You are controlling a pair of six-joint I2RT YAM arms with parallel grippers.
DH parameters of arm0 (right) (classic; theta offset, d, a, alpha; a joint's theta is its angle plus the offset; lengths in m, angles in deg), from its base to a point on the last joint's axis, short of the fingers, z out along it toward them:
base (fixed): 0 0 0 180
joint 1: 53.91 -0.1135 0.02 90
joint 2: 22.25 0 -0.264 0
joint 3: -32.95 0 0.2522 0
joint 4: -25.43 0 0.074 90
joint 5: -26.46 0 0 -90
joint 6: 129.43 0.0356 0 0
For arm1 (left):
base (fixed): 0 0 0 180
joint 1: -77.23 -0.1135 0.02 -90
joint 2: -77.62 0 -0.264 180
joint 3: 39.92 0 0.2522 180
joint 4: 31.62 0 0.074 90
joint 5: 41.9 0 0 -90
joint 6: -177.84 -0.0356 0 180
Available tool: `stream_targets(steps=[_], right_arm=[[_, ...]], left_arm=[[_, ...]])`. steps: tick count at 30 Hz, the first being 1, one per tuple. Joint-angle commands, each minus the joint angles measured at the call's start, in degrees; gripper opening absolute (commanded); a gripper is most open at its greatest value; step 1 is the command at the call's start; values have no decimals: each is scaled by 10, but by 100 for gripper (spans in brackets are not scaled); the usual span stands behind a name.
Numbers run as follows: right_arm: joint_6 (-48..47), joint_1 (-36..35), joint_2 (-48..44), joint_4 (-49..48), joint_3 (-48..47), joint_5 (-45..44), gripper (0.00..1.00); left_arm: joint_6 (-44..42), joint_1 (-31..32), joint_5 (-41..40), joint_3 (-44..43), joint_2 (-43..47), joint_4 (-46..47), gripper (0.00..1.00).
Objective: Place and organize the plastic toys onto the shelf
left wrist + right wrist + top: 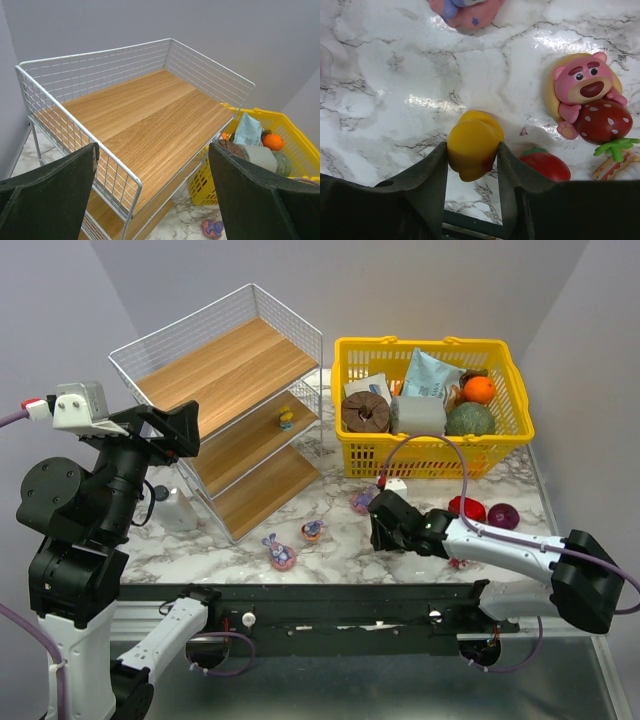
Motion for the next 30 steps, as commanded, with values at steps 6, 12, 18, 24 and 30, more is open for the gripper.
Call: stream_targets(steps=[6,12,18,24,30], right_arm=[[-58,1,-46,53,-157,51,6],[-85,-3,-41,51,-270,95,6],[-108,-16,40,16,-381,122,6],[-118,-35,142,7,-510,111,6],[-119,-52,228,7,-583,97,6]], left_arm=[[-5,2,7,8,7,-4,99],[-5,2,8,7,6,2,99],[-2,2,11,7,4,6,99],[4,2,8,4,2,4,99],[0,2,-3,-6,4,-4,99]])
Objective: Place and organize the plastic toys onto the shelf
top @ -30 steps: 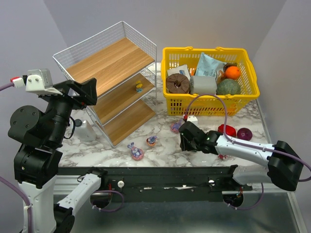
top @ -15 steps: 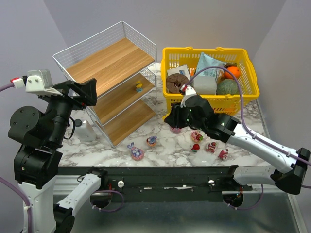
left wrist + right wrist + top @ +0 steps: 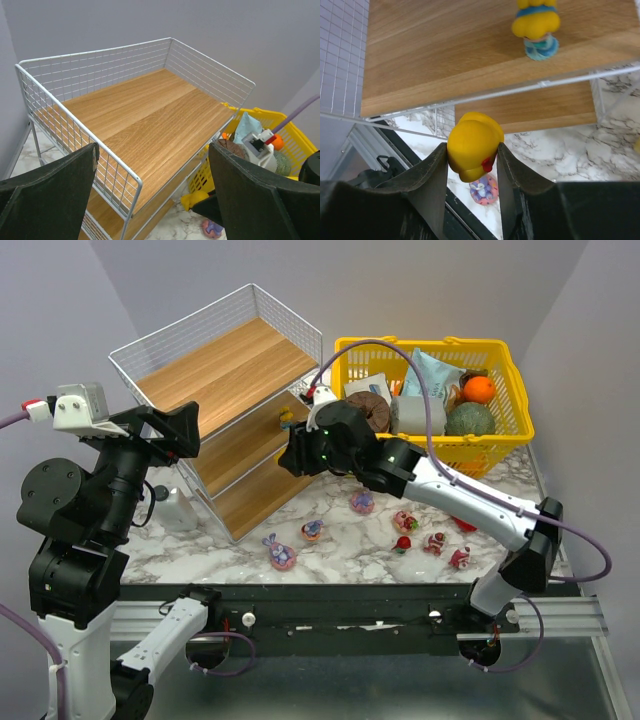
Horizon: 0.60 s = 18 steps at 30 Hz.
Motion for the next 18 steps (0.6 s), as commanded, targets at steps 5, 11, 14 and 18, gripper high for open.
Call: stream_targets(steps=[5,11,14,18], right_arm=[[-11,-17,67,-4,-81,-14,6],[-13,-19,78,-9,-95,-22,6],[-15,-19,88,-11,-108,-24,6],[-22,-19,106,-5,-126,-29,6]], left_arm=[[-5,2,-13,-11,3,-8,99],[-17,2,-23,-11,3,-12,99],[-23,2,-28,-10,4,-12,99],[-28,2,-31,-10,3,-12,99]])
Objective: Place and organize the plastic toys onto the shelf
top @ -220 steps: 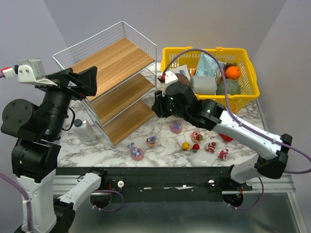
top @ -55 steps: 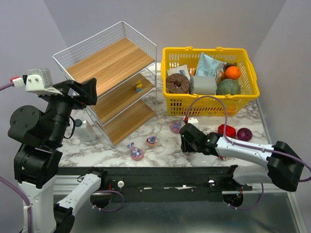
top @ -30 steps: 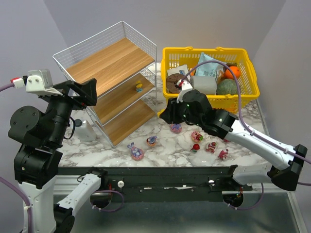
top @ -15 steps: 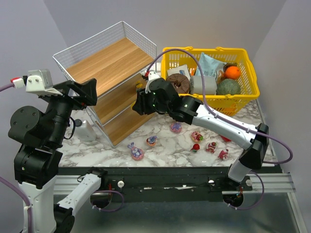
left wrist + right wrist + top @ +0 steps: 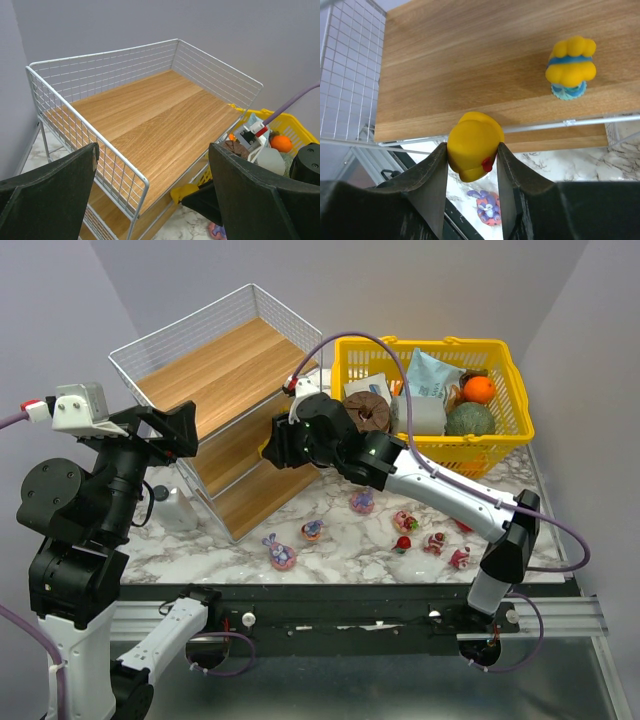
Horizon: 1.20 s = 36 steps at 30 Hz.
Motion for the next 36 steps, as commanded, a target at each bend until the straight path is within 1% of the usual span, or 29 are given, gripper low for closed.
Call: stream_targets(steps=[1,7,10,13,20,29,31,32,34,35,36], right_arm=[[-15,-5,34,-3,-37,-19,7],[-16,-5,55,27,-57,-36,7],[-17,-5,61,33,-65,-39,9],[-18,-6,73,46,-83,-42,12],[-25,-8,88,61,-101,-48,25],[-31,-12,90,64,-103,-57,33],[-32,-14,87,63,-101,-59,32],[-31,-14,84,62,-99,-63,28],[-32,-15,76,58,-93,-63,24],[-32,-16,71,57,-91,-62,19],[-32,-15,68,57,-89,-62,16]], left_arm=[[-16,2,-18,-10,1,-11,99],[-21,2,-20,-10,2,-10,99],[-22,2,-21,-10,2,-10,99],[-24,2,-23,-10,3,-10,99],[-26,3,-26,-8,5,-9,99],[-25,3,-28,-6,7,-10,99],[-26,3,-28,-6,7,-10,99],[-26,3,-29,-6,7,-10,99],[-25,3,-29,-6,7,-10,99],[-25,3,-28,-6,8,-10,99],[-25,3,-28,-6,7,-10,99]])
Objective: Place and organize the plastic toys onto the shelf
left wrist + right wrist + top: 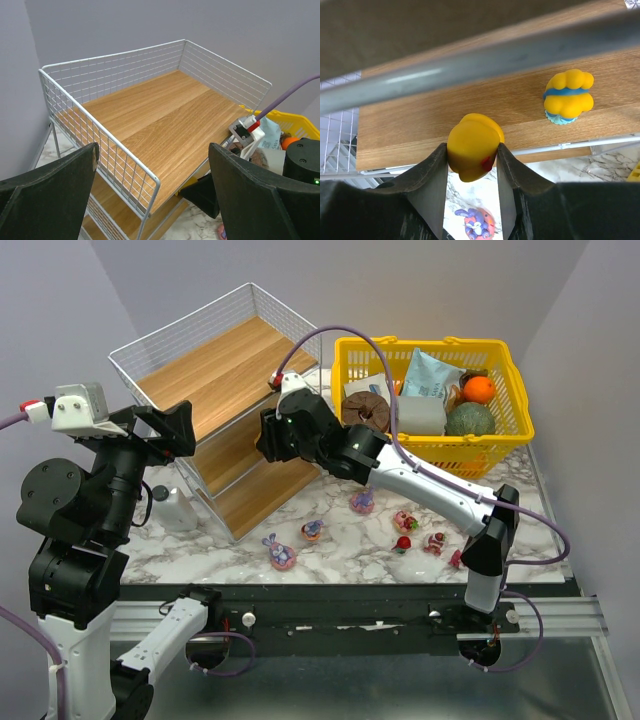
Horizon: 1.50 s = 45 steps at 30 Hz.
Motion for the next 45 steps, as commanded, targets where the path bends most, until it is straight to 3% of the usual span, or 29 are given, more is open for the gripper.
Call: stream_targets(steps=[1,4,23,28,32,45], right_arm=[[-5,-7,-12,21,12,-9,13],[-1,-8,-24,22,21,-5,9],[6,-11,-32,35,33,-17,9],[1,-11,-20,19,31,-16,15],[-6,-11,-18,-9,47,-22,27],[-24,-11,-6,-46,55,-34,32]], left_arm=[[-6,3,-10,-6,8,-11,99],[-5,3,-10,-6,8,-11,99],[-4,3,-11,1,10,-10,99],[-5,3,-10,0,9,-9,99],[-5,3,-11,-1,8,-9,99],[-10,3,-15,0,9,-11,99]])
